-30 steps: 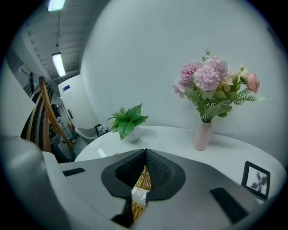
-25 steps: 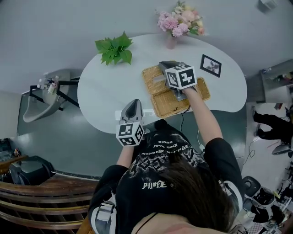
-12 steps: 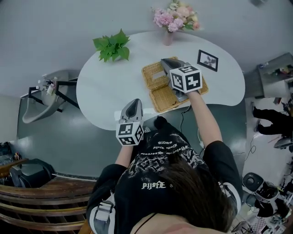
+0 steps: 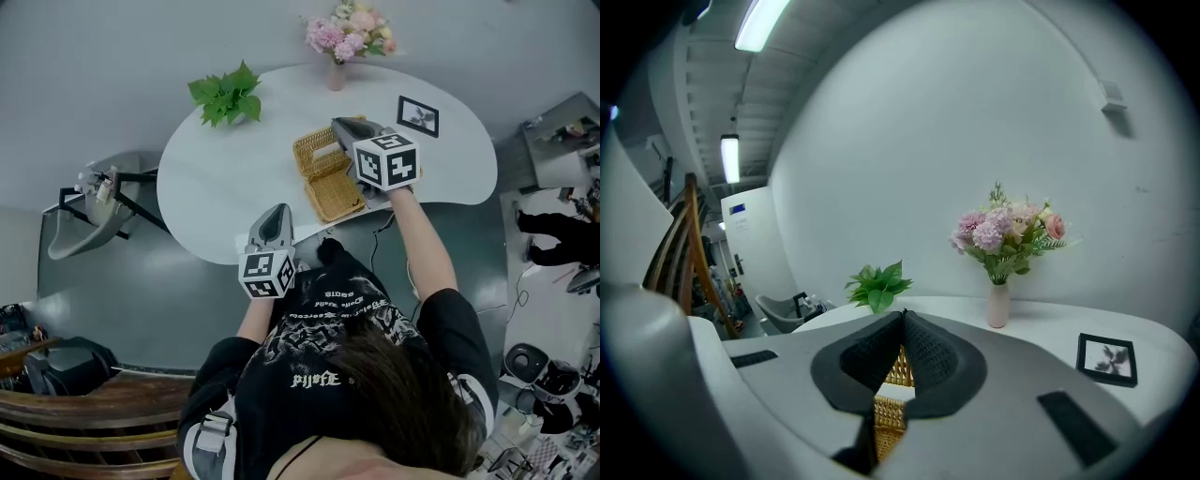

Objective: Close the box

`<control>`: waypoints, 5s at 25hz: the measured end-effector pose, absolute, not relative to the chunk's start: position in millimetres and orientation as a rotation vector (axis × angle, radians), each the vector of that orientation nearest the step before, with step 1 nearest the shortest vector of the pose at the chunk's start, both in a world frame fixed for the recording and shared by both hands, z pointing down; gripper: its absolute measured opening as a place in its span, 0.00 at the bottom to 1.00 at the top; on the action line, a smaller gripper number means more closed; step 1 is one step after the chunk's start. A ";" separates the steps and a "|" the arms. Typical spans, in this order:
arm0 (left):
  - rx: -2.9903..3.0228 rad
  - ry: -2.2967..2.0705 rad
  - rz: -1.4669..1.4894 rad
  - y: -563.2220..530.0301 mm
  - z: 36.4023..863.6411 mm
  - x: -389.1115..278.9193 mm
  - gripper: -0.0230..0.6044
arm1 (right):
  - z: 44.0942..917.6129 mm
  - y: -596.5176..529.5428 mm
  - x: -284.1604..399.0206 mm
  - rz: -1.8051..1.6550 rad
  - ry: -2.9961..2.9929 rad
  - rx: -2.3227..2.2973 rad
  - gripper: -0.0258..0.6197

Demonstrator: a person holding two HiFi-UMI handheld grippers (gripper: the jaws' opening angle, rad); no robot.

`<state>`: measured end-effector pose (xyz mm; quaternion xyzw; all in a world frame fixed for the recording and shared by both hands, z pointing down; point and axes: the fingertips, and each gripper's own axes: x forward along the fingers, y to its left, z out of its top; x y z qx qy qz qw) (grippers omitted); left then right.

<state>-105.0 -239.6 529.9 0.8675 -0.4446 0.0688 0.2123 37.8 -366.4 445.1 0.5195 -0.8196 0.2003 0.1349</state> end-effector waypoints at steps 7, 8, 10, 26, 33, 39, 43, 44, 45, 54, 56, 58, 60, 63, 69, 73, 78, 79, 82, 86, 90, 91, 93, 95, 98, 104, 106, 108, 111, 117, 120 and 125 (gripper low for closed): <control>2.439 -1.199 0.216 -225.3 529.0 -101.1 0.08 | 436.3 -345.1 43.9 0.560 -2.371 1.550 0.09; 2.445 -1.195 0.218 -223.5 528.9 -101.4 0.08 | 436.4 -341.4 44.8 0.560 -2.369 1.560 0.09; 2.450 -1.182 0.217 -218.9 529.7 -102.5 0.08 | 437.1 -334.0 45.0 0.556 -2.367 1.571 0.09; 2.459 -1.168 0.242 -203.3 531.9 -91.6 0.08 | 438.0 -297.4 53.8 0.539 -2.388 1.570 0.09; 2.404 -1.240 0.252 -187.0 533.2 -80.9 0.08 | 441.3 -278.3 60.3 0.566 -2.419 1.524 0.09; 2.378 -1.309 0.249 -158.3 528.3 -69.5 0.08 | 447.7 -251.8 63.6 0.590 -2.443 1.477 0.09; 2.348 -1.350 0.280 -141.0 532.1 -64.1 0.08 | 455.4 -240.8 66.7 0.597 -2.441 1.459 0.09; 2.346 -1.355 0.281 -136.7 531.7 -62.1 0.08 | 457.7 -238.0 67.9 0.596 -2.437 1.455 0.09; 2.346 -1.358 0.280 -132.4 531.0 -60.2 0.08 | 460.4 -234.9 68.9 0.594 -2.430 1.449 0.09; 2.295 -1.415 0.270 -104.8 531.5 -55.4 0.08 | 475.2 -211.7 74.3 0.608 -2.402 1.417 0.09; 2.281 -1.433 0.262 -100.9 531.8 -55.2 0.08 | 477.1 -209.3 74.7 0.618 -2.407 1.411 0.09; 2.263 -1.454 0.259 -96.6 533.8 -56.3 0.08 | 481.5 -207.4 75.4 0.624 -2.402 1.406 0.09; 2.243 -1.470 0.257 -92.7 536.4 -58.3 0.08 | 486.7 -205.4 75.8 0.627 -2.397 1.402 0.09; 2.219 -1.494 0.253 -88.4 537.4 -62.8 0.08 | 492.8 -201.4 75.1 0.634 -2.391 1.396 0.09; 2.201 -1.516 0.251 -81.9 538.5 -63.2 0.08 | 508.8 -190.0 77.0 0.644 -2.365 1.384 0.09; 2.204 -1.518 0.254 -78.8 539.3 -60.2 0.08 | 518.6 -184.4 78.4 0.661 -2.357 1.381 0.09; 2.190 -1.540 0.260 -75.2 541.8 -60.1 0.08 | 532.4 -179.8 80.4 0.670 -2.333 1.373 0.09; 2.186 -1.543 0.260 -74.4 542.3 -60.6 0.08 | 535.3 -179.1 80.7 0.674 -2.329 1.373 0.09; 2.175 -1.550 0.266 -72.3 544.3 -61.6 0.08 | 543.9 -177.7 82.1 0.684 -2.316 1.378 0.09; 2.163 -1.551 0.264 -67.7 544.7 -62.5 0.08 | 555.2 -173.8 81.6 0.670 -2.302 1.372 0.09; 2.162 -1.545 0.257 -66.2 542.0 -62.0 0.08 | 565.9 -172.6 81.5 0.680 -2.279 1.370 0.10; 2.165 -1.545 0.262 -66.0 542.0 -62.0 0.08 | 567.2 -172.8 81.8 0.679 -2.275 1.377 0.09; 2.165 -1.547 0.269 -65.6 542.8 -62.3 0.08 | 569.9 -173.1 82.5 0.674 -2.269 1.389 0.10; 2.166 -1.548 0.273 -64.7 543.4 -62.4 0.08 | 572.8 -172.0 83.1 0.674 -2.263 1.398 0.10; 2.176 -1.549 0.277 -62.5 542.5 -62.6 0.08 | 572.5 -166.8 81.7 0.677 -2.272 1.402 0.13; 2.204 -1.526 0.275 -54.5 541.4 -58.3 0.08 | 559.7 -147.3 81.9 0.673 -2.316 1.435 0.20; 2.214 -1.515 0.271 -49.9 541.8 -55.8 0.08 | 555.2 -138.5 84.0 0.677 -2.328 1.460 0.21; 2.229 -1.503 0.267 -45.5 542.8 -52.6 0.08 | 552.9 -129.7 86.4 0.682 -2.338 1.482 0.21; 2.258 -1.483 0.258 -38.7 542.2 -47.4 0.08 | 552.7 -115.3 88.8 0.697 -2.351 1.496 0.22; 2.280 -1.474 0.242 -21.5 540.9 -41.6 0.08 | 562.3 -80.1 84.9 0.719 -2.368 1.461 0.25; 2.280 -1.482 0.229 -14.8 540.6 -40.2 0.08 | 565.4 -66.6 84.2 0.726 -2.379 1.464 0.25; 2.272 -1.512 0.201 -8.8 539.2 -40.7 0.08 | 558.4 -52.3 85.2 0.683 -2.410 1.482 0.08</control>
